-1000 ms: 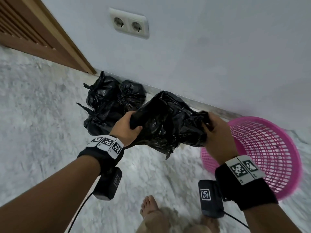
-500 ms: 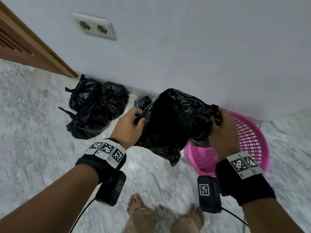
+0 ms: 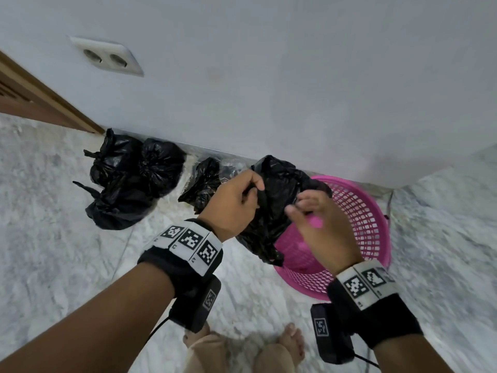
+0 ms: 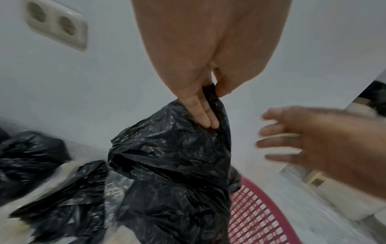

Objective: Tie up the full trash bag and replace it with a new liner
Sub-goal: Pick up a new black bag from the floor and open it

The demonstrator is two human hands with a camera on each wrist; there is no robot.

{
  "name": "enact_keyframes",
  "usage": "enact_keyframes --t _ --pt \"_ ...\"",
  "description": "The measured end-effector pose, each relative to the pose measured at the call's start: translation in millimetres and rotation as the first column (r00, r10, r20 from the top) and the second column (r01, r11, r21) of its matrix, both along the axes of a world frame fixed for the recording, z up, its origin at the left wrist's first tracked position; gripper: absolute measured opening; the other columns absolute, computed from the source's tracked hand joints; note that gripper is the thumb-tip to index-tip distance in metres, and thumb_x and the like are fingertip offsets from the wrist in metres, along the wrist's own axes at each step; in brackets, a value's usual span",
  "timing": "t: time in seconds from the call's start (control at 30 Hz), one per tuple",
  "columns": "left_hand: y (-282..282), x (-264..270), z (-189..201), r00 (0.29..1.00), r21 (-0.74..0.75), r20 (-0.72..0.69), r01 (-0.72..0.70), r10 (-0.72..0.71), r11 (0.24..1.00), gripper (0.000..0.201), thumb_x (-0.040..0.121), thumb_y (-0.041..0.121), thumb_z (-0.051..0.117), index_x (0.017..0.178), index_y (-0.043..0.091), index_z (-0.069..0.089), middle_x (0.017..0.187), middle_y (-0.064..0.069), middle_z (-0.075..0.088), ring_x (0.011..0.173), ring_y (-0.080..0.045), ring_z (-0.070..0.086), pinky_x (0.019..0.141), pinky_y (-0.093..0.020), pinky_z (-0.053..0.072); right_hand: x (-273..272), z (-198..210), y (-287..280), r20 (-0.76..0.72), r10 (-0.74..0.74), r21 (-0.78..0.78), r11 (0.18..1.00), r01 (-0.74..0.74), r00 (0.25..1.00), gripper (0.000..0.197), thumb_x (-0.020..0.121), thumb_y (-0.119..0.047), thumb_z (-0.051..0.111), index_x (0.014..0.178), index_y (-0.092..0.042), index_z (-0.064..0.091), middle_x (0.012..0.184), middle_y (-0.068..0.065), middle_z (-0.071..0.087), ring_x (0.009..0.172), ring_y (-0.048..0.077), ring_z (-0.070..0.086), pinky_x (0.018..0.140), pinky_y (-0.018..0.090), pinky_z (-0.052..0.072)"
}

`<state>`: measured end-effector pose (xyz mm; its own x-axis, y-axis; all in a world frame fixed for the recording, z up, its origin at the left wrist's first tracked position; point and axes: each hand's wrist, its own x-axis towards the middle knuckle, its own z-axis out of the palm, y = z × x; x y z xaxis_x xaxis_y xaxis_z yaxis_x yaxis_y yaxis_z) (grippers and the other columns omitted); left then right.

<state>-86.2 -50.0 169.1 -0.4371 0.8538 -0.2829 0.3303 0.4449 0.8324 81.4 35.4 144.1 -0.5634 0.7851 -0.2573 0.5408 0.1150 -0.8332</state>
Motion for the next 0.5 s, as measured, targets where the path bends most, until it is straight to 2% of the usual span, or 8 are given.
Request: enact_keyframes --t 0.03,0.1,0.17,0.23,0.37,0.43,0.5 --pt "6 6 2 1.0 0.01 0.011 0.0 0.0 1.0 0.024 0.093 0.006 0.041 0.086 0.026 0.051 0.088 -0.02 0.064 0.078 -0.033 0.066 0.078 -0.051 0.053 4 -2 -3 0.024 0.077 -0.039 0.996 -0.076 0.997 0.042 0.076 -0.048 0.071 0.113 -0.035 0.055 0.108 -0.019 0.058 0.101 -0.006 0.055 0.085 0.017 0.044" --pt "18 16 7 0.999 0.026 0.041 -0.006 0.005 1.0 0.025 0.094 0.004 0.041 0.084 0.025 0.052 0.088 -0.015 0.066 0.079 -0.029 0.067 0.082 -0.048 0.053 12 -7 -9 0.062 0.214 -0.069 0.975 -0.209 0.975 0.066 0.068 -0.053 0.076 0.125 -0.036 0.047 0.118 -0.021 0.048 0.109 -0.005 0.046 0.089 0.012 0.034" --pt "27 25 12 0.996 0.039 0.088 -0.022 0.018 0.999 0.025 0.095 0.004 0.04 0.084 0.022 0.053 0.085 -0.006 0.065 0.079 -0.024 0.069 0.084 -0.043 0.054 17 -13 -12 0.099 0.266 -0.061 0.964 -0.261 0.959 0.077 0.065 -0.054 0.077 0.131 -0.035 0.041 0.118 -0.02 0.041 0.111 -0.002 0.04 0.091 0.017 0.034" --pt "33 32 17 0.992 0.054 0.124 -0.039 0.032 0.998 0.025 0.096 0.005 0.039 0.084 0.021 0.054 0.085 -0.001 0.064 0.078 -0.02 0.069 0.085 -0.041 0.055 23 -22 -11 0.131 0.243 -0.042 0.97 -0.239 0.961 0.07 0.069 -0.051 0.076 0.128 -0.031 0.044 0.119 -0.014 0.044 0.111 0.004 0.043 0.093 0.025 0.04" --pt "38 40 24 0.982 0.072 0.172 -0.091 0.078 0.993 0.028 0.096 0.004 0.04 0.082 0.023 0.055 0.087 -0.007 0.065 0.075 -0.017 0.069 0.087 -0.043 0.056 37 -30 -1 0.218 0.18 0.071 0.977 -0.199 0.959 0.029 0.087 -0.034 0.061 0.109 -0.016 0.059 0.111 0.0 0.057 0.104 0.02 0.058 0.086 0.039 0.052" --pt "39 43 26 0.986 0.076 0.136 -0.108 0.097 0.991 0.027 0.095 0.006 0.043 0.082 0.027 0.055 0.089 -0.013 0.066 0.077 -0.02 0.068 0.086 -0.042 0.056 45 -23 7 0.222 0.125 0.085 0.985 -0.147 0.967 0.021 0.09 -0.029 0.057 0.109 -0.02 0.059 0.104 -0.002 0.064 0.096 0.019 0.062 0.08 0.036 0.053" --pt "38 45 26 0.995 0.07 0.064 -0.085 0.08 0.994 0.016 0.092 0.009 0.051 0.09 0.024 0.057 0.088 -0.008 0.065 0.082 -0.024 0.065 0.082 -0.034 0.055 53 -13 16 0.21 0.075 0.071 0.993 -0.092 0.975 0.022 0.091 -0.027 0.057 0.113 -0.023 0.059 0.097 -0.005 0.068 0.086 0.014 0.062 0.074 0.03 0.052"
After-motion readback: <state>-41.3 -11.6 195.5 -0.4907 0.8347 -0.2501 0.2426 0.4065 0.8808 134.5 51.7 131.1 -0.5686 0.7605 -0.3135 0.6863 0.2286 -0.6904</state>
